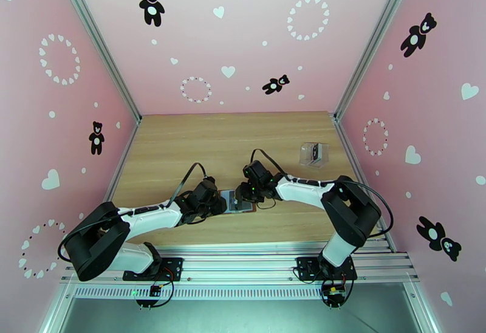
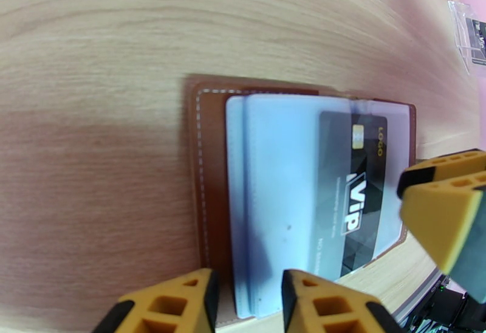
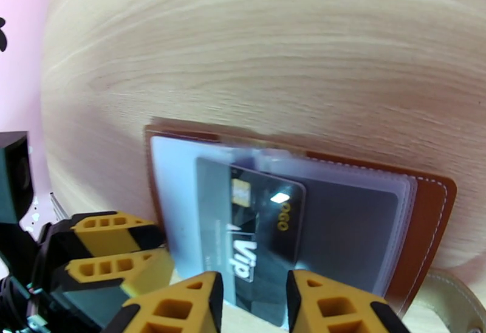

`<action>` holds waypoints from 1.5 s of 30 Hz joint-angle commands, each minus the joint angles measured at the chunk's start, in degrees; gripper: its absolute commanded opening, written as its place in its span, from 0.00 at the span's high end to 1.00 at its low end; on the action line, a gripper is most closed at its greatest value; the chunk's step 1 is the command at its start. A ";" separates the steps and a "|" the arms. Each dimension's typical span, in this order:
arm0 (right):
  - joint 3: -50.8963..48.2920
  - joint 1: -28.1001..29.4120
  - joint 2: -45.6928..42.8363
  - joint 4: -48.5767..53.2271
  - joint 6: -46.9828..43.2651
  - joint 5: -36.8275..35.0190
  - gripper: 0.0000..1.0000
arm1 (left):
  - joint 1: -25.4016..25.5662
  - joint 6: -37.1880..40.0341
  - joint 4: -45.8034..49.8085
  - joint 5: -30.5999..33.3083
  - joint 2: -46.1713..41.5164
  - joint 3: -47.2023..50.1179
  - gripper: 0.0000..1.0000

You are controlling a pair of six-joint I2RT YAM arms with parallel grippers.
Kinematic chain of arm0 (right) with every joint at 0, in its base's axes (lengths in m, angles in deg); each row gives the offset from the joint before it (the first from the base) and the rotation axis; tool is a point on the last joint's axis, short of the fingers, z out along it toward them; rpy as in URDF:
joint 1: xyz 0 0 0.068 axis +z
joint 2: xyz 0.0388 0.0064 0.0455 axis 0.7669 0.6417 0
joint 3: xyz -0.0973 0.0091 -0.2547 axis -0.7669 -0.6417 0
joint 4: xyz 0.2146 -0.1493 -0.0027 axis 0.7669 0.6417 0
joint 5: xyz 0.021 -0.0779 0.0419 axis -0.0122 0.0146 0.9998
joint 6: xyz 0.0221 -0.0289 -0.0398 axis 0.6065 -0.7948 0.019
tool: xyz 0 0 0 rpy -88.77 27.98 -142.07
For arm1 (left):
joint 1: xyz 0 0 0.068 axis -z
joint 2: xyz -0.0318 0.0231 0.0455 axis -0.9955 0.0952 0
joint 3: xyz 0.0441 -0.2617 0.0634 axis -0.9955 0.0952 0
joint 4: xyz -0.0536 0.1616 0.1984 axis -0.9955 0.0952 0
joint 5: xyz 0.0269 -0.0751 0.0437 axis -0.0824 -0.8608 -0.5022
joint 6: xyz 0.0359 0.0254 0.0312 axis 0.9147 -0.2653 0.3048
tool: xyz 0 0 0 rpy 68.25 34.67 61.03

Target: Put the credit cards into the card holder

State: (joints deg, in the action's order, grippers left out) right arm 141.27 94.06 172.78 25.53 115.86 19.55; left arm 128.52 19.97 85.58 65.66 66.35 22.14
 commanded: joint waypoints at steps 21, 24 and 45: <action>5.34 3.85 5.60 1.39 1.36 0.90 0.65 | -0.22 0.73 0.97 -0.25 0.11 0.23 0.65; 5.43 4.55 6.02 0.33 2.38 1.65 0.65 | -0.22 0.75 0.95 -0.23 0.04 0.31 0.65; 6.03 5.40 -0.11 5.02 0.35 -3.45 0.64 | -0.13 0.72 2.94 0.20 -3.85 0.36 0.65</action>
State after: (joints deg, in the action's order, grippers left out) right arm 146.39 98.92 176.36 26.58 118.03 18.93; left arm 128.50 19.99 87.20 65.70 64.63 22.16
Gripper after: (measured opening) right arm 0.354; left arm 0.352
